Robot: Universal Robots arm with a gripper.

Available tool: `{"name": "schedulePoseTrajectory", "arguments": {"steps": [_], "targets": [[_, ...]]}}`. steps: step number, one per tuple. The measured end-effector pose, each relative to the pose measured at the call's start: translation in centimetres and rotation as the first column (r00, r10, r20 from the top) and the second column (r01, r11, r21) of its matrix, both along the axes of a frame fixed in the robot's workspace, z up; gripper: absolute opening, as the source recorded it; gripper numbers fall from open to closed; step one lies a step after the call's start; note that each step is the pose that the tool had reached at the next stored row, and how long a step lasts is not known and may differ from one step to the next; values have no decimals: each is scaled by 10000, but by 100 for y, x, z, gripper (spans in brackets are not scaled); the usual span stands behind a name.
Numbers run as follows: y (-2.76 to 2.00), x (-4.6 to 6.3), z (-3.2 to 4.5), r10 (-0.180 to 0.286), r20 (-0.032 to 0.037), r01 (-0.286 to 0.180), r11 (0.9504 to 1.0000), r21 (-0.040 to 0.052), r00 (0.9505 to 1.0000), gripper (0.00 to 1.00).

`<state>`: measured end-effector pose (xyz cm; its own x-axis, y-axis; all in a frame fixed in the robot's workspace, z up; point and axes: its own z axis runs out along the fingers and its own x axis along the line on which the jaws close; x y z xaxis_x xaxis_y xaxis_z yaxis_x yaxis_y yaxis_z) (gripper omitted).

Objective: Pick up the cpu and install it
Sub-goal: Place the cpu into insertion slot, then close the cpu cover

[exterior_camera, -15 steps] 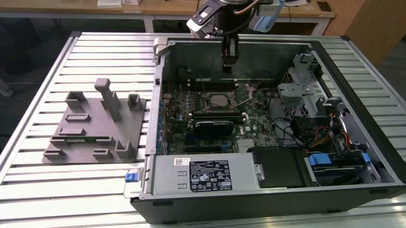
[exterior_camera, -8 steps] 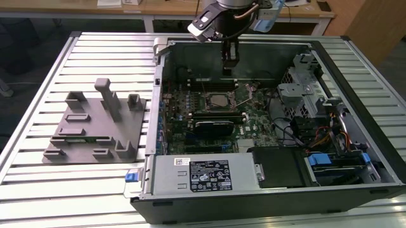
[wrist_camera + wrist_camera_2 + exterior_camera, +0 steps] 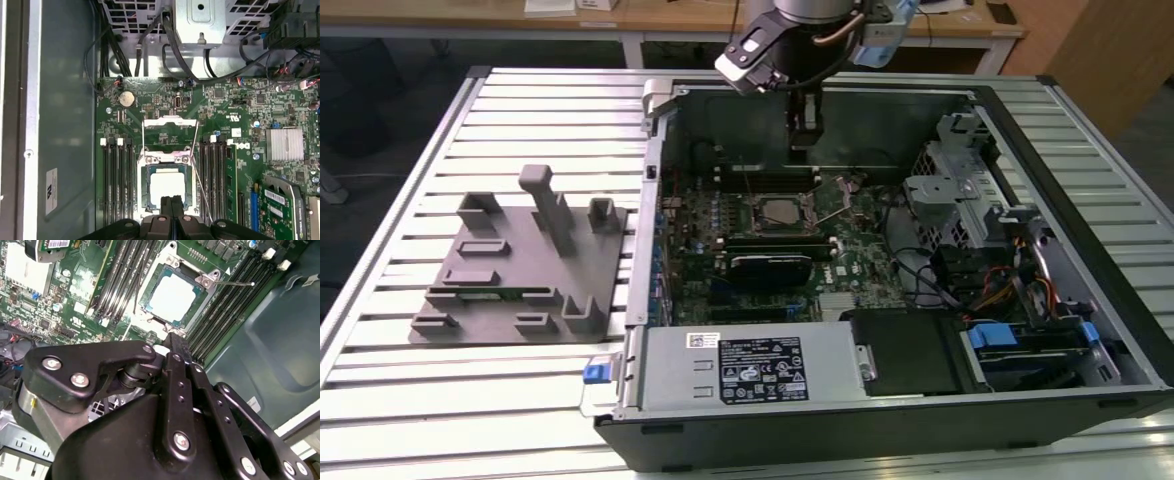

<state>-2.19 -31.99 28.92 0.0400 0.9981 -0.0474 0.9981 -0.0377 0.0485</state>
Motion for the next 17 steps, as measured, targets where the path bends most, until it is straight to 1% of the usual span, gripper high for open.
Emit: {"name": "schedulePoseTrajectory", "arguments": {"steps": [2, 6, 14, 17], "targets": [[-1, 0, -30, 1, 0, -1, 10000, 1, 10000, 11], [-2, 0, -41, 1, -1, -1, 10000, -1, 10000, 11], [-1, 1, -44, 1, 0, -1, 10000, 0, 10000, 11], [-2, 17, -44, 1, 1, -1, 10000, 2, 10000, 11]]}}
